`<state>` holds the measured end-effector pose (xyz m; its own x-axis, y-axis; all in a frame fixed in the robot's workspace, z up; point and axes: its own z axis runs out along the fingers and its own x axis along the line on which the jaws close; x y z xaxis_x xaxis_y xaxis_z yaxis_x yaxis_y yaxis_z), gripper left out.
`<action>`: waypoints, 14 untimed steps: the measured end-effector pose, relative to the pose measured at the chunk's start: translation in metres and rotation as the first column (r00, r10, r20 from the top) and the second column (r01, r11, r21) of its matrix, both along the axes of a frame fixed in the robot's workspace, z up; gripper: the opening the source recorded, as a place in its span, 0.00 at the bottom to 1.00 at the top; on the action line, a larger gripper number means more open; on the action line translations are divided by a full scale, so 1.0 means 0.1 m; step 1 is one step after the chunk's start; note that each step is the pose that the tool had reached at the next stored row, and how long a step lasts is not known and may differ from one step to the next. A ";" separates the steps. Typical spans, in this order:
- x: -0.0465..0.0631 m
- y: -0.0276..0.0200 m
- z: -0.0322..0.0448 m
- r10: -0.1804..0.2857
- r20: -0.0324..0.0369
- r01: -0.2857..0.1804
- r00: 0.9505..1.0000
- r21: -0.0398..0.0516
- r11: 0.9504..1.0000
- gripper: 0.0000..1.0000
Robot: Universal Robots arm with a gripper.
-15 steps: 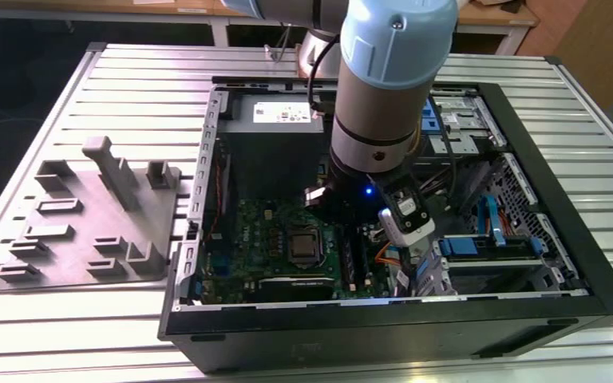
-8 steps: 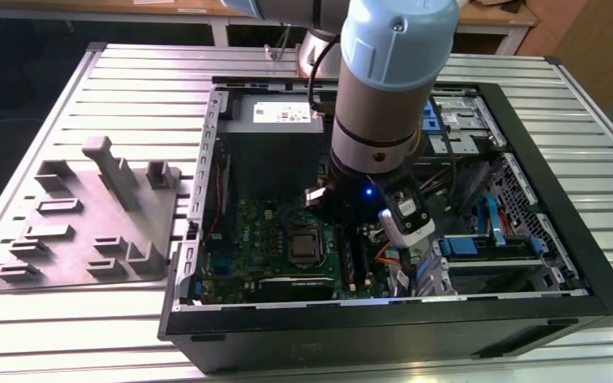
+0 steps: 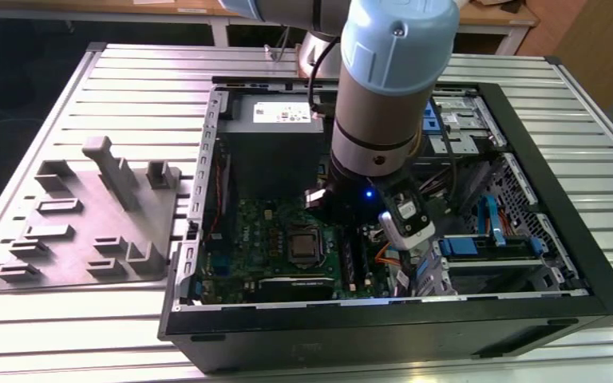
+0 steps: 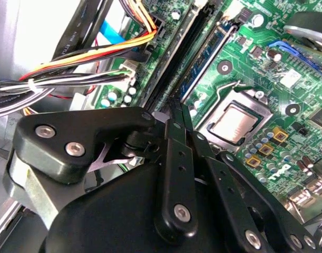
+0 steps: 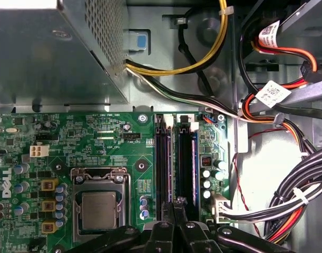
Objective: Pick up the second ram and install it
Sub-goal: 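Insert the second ram into the second slot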
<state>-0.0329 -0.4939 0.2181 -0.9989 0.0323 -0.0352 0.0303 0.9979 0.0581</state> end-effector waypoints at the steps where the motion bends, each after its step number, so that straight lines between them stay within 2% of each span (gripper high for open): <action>1: 0.00 0.000 0.000 0.000 0.000 0.000 1.000 0.000 1.000 0.11; 14: 0.00 -0.003 -0.025 0.000 0.000 0.000 1.000 0.002 1.000 0.11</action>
